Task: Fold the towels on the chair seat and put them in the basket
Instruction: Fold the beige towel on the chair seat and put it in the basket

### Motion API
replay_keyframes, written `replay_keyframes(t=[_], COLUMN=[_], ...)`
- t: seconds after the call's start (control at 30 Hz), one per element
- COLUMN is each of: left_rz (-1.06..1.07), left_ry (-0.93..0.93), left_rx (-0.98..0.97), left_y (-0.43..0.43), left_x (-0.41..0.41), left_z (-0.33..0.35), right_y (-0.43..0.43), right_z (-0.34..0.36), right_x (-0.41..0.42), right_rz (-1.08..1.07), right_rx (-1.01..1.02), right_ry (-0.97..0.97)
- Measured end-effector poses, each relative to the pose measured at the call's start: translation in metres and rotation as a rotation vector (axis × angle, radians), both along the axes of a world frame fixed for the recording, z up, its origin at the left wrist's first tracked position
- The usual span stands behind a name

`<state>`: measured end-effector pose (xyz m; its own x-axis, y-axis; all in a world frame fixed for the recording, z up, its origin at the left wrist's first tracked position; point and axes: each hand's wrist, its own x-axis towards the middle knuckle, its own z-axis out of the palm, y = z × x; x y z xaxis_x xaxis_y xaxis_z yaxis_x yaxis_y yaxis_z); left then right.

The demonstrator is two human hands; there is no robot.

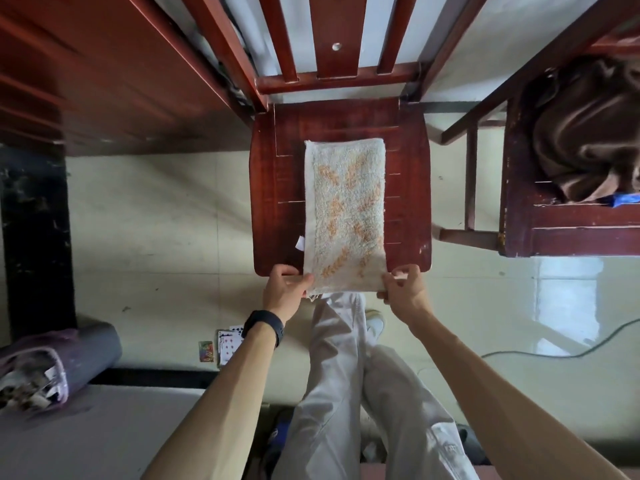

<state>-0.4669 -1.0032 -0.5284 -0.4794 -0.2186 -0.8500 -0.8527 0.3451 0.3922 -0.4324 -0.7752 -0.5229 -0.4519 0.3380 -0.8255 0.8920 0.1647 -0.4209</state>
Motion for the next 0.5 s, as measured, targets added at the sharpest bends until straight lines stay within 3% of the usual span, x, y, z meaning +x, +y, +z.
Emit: replay_keyframes(t=[0.17, 0.33, 0.43, 0.5], left_rz=[0.030, 0.103, -0.067, -0.332], left_ry=[-0.021, -0.231, -0.237, -0.142], left_rx=[0.095, 0.347, 0.425, 0.350], left_y=[-0.003, -0.009, -0.018, -0.021], left_x=[0.018, -0.002, -0.027, -0.046], left_z=[0.046, 0.077, 0.084, 0.083], right_y=[0.001, 0.014, 0.028, 0.034], right_z=[0.039, 0.060, 0.069, 0.070], right_x=[0.031, 0.025, 0.004, -0.018], right_rz=[0.017, 0.070, 0.325, 0.393], right_rx=[-0.077, -0.186, -0.080, -0.006], right_ry=[0.039, -0.023, 0.099, 0.206])
